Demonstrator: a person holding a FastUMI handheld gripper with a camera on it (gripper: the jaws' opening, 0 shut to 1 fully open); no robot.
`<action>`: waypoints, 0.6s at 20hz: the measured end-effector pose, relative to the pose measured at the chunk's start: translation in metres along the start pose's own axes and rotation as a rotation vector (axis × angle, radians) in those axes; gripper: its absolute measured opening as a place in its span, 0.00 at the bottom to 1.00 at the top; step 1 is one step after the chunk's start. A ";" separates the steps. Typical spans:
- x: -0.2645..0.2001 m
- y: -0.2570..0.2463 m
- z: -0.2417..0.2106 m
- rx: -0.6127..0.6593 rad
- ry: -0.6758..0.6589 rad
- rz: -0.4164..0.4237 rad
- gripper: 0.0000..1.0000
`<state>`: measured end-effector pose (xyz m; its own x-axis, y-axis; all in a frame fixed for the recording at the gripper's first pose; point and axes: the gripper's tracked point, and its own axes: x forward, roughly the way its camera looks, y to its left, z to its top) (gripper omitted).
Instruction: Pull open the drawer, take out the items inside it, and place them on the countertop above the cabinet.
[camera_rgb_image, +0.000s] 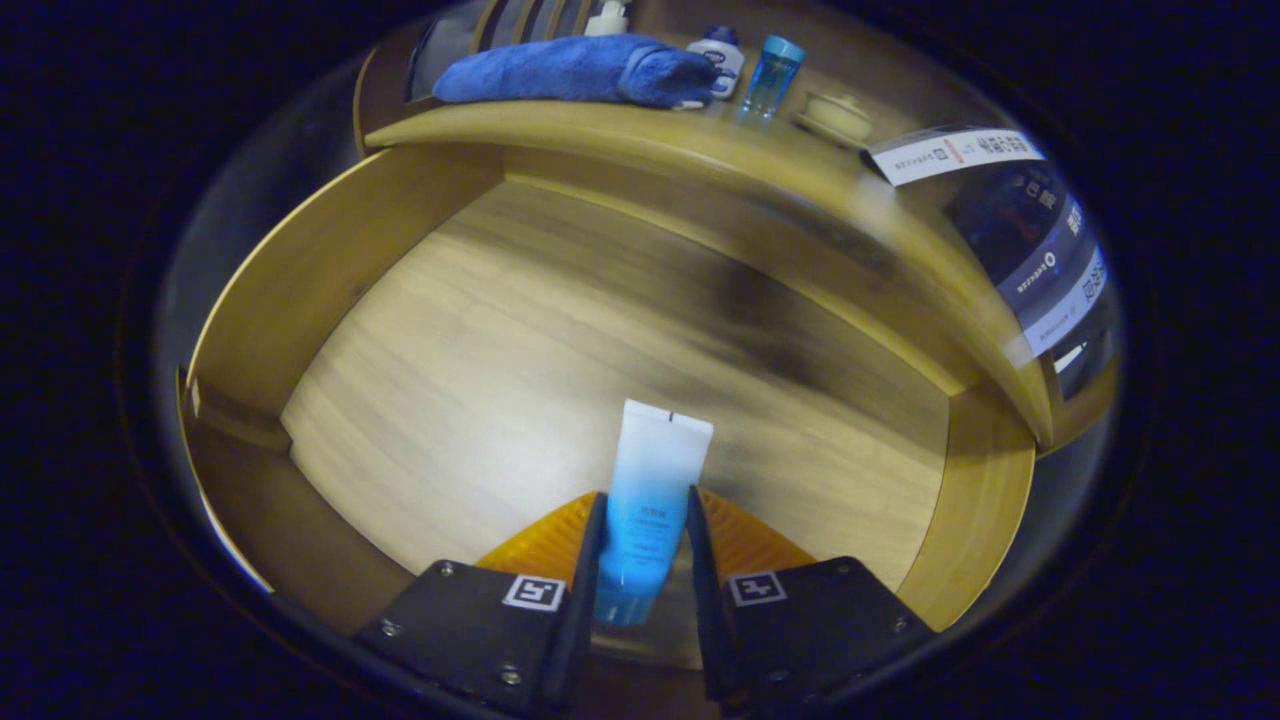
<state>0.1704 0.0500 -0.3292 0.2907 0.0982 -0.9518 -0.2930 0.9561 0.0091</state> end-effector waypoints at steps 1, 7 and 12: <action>-0.005 0.000 0.003 0.035 -0.029 0.007 0.45; -0.045 0.001 0.029 0.131 -0.168 0.109 0.31; -0.097 -0.009 0.054 0.171 -0.299 0.135 0.12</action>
<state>0.1941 0.0468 -0.2206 0.5209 0.2784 -0.8070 -0.1974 0.9590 0.2035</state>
